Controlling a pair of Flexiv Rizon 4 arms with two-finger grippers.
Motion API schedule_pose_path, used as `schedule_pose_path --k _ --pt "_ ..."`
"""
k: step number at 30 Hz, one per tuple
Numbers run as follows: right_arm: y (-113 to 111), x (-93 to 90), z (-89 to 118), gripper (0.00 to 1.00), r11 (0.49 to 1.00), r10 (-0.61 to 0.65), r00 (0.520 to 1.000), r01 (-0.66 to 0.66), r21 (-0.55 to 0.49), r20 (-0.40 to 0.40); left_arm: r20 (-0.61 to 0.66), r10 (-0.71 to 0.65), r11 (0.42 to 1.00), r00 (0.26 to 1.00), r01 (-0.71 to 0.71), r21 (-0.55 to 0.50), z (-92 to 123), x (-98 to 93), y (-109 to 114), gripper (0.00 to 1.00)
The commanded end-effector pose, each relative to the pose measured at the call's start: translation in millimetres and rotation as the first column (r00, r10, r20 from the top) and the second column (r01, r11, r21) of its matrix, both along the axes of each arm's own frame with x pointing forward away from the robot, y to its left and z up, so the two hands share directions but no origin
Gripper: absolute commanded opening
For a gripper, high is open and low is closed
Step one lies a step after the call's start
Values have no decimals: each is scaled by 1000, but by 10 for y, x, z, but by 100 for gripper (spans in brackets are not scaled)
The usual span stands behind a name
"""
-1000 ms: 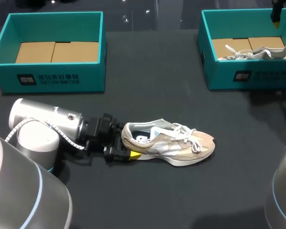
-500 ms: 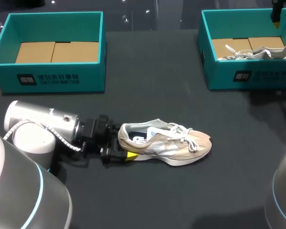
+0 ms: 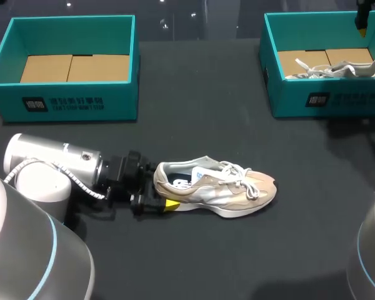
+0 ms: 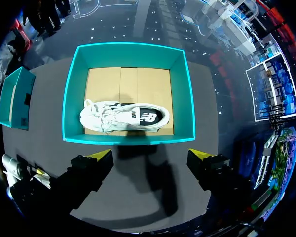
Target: Take the shoe out of the shoebox, open the shoe tongue, remove and reinsert the insole, then place the shoe into the shoebox
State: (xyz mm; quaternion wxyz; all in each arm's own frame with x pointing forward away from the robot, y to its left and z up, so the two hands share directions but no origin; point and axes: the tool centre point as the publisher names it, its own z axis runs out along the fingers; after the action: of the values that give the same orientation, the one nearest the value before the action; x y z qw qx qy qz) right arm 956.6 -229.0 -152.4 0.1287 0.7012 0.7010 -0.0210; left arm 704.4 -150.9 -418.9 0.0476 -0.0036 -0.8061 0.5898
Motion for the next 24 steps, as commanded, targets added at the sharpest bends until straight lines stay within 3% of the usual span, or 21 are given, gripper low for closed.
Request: schedule_pose_path --k 1,12,17,24 --pt "-2 3 0 100 1000 0 1000 0 1 -1 0 3 1000 1000 -3 0 -17 -41 42 0" --pt "-2 3 0 100 1000 0 1000 0 1 -1 0 3 1000 1000 -3 0 -17 -41 42 0" --pt "264 -35 45 100 1000 -1 1000 0 -23 -27 0 3 1000 1000 -3 0 -17 -41 42 0" --pt "699 -319 166 100 1000 -25 1000 25 -17 -15 0 3 1000 1000 -3 0 -17 -41 42 0"
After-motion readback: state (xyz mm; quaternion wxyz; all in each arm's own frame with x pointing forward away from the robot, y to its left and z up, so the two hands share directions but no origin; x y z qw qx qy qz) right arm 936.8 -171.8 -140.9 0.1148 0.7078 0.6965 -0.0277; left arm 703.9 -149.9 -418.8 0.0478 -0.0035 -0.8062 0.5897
